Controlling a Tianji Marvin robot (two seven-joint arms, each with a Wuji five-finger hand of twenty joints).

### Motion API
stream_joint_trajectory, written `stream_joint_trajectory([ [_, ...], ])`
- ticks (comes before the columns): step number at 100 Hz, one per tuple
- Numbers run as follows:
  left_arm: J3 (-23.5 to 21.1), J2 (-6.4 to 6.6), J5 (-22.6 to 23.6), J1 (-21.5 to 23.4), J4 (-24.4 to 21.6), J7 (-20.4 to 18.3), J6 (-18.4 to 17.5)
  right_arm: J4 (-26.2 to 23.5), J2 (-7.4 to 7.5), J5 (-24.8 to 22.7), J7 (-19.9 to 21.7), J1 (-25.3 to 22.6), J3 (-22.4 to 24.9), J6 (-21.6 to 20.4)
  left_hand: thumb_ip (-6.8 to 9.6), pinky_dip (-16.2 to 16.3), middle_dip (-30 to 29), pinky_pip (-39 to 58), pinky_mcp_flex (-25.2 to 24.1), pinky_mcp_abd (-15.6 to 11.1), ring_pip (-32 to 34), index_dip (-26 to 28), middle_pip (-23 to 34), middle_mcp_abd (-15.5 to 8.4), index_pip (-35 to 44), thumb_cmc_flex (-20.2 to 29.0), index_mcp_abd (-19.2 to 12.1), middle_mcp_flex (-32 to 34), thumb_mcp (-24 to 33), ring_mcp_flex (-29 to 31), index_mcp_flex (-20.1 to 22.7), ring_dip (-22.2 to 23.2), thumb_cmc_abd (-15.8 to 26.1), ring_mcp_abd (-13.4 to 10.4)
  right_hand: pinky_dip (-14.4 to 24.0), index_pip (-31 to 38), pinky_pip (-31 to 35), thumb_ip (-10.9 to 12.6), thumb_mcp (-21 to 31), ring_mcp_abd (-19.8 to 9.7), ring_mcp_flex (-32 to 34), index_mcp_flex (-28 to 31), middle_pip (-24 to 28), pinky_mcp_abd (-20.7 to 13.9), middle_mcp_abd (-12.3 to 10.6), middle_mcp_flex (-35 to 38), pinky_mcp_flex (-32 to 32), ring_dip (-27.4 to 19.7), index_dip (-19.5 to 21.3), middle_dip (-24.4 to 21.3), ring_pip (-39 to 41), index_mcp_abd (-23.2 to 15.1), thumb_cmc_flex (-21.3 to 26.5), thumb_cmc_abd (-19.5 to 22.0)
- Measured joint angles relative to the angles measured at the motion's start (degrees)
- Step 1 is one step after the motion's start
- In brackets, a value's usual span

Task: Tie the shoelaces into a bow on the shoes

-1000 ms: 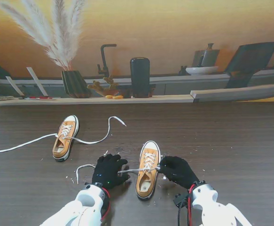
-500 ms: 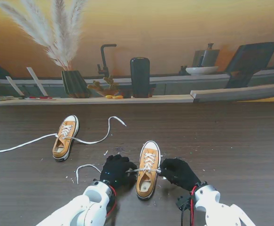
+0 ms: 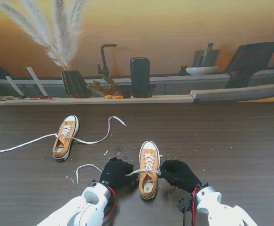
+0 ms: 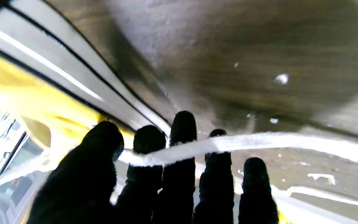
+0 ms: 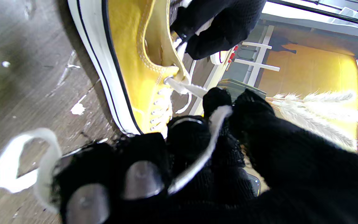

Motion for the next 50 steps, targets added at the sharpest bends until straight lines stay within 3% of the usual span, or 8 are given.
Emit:
stream_joint_trajectory([
  [7,-0.5,-0.41,-1.0,0.8,0.7,4.5,-1.9,-0.1,0.06,0.0,0.1,-0.1,0.0,0.0,1.1,-5.2,0.0,0.0,3.9,0.1,1.4,0.7,1.4,0.5,3.4,-2.3,0.6,5.2,5.8,5.3,3.2,-0.7,-2.2,0.2,0.0,0.0,0.0,0.0,0.0,0.3,0.0,0.0,0.0,0.4,0.2,0.0,0.0,0.0,0.0,0.0,0.0,0.0,0.0,0.0],
  [11,-1.0,-0.83,-2.5,1.3,1.0,6.6,-3.3,-0.3,0.07,0.0,0.2,-0.2,0.0,0.0,1.71,-8.5,0.0,0.0,6.3,2.9,1.5,0.7,1.5,0.6,4.6,-3.1,0.6,8.2,8.1,9.1,5.4,-2.0,-3.5,0.4,0.0,0.0,0.0,0.0,0.0,0.4,0.0,0.0,0.0,0.4,0.2,0.0,0.0,0.0,0.0,0.0,0.0,0.0,0.0,0.0],
  [18,-1.7,-1.65,-5.7,1.8,1.6,8.8,-5.6,-0.5,0.09,0.0,0.4,-0.4,0.2,0.0,1.73,-14.4,0.0,0.2,10.6,4.7,2.1,0.7,2.1,0.8,5.7,-4.4,0.6,13.0,12.0,15.4,8.4,-3.8,-5.0,1.3,0.0,0.0,0.0,0.0,0.0,0.4,0.0,0.0,0.0,0.5,0.2,0.0,0.0,0.0,0.0,0.0,0.0,0.0,0.0,0.0],
  [30,-2.8,-2.65,-10.8,2.4,1.8,7.4,-7.4,-0.6,0.13,0.0,0.4,-0.5,0.2,0.0,1.73,-25.9,0.0,4.3,17.6,5.7,3.1,0.7,4.2,1.7,6.3,-4.4,0.6,19.5,15.0,25.4,11.7,-6.8,-7.8,3.3,0.0,0.0,0.0,0.0,0.0,0.4,0.0,0.0,0.0,0.5,0.2,0.0,0.0,0.0,0.0,0.0,0.0,0.0,0.0,0.0],
  [34,-3.2,-2.8,-13.5,2.7,1.3,6.0,-7.3,-0.7,0.14,-0.2,0.4,-0.5,0.2,0.0,1.73,-30.0,0.1,4.0,16.9,4.0,3.8,0.7,5.0,2.1,6.5,-4.4,0.6,20.8,15.0,27.7,11.7,-7.1,-8.4,3.8,0.0,0.0,0.0,0.0,0.0,0.4,0.0,0.0,-0.1,0.5,0.2,0.0,0.0,0.0,0.0,0.0,0.0,0.0,0.0,0.0],
  [44,-3.9,-2.81,-14.5,3.3,-0.3,3.6,-6.5,-0.8,0.15,-1.9,-0.4,-0.6,0.0,-0.1,1.07,-30.8,3.8,19.0,17.4,4.1,7.2,2.1,11.2,2.4,8.3,-4.3,0.6,21.4,11.8,31.5,11.0,-7.2,-7.0,4.6,0.0,0.0,0.0,0.0,0.0,0.4,0.0,0.0,-0.1,0.5,0.2,0.1,0.0,0.0,-0.2,0.0,0.0,0.0,0.0,0.0],
  [50,-4.4,-2.8,-15.8,3.7,-1.5,1.8,-5.4,-0.7,0.15,-3.3,-1.0,-0.7,0.0,-1.0,0.01,-27.3,6.7,33.1,20.8,5.1,11.9,3.6,16.8,4.0,9.0,-3.1,2.5,21.4,6.0,34.0,8.1,-7.2,-3.1,6.5,0.5,-0.1,0.0,0.0,0.0,0.4,0.0,0.0,-0.1,0.5,0.2,0.1,0.0,0.5,-1.4,0.0,0.3,0.0,-0.1,0.0],
])
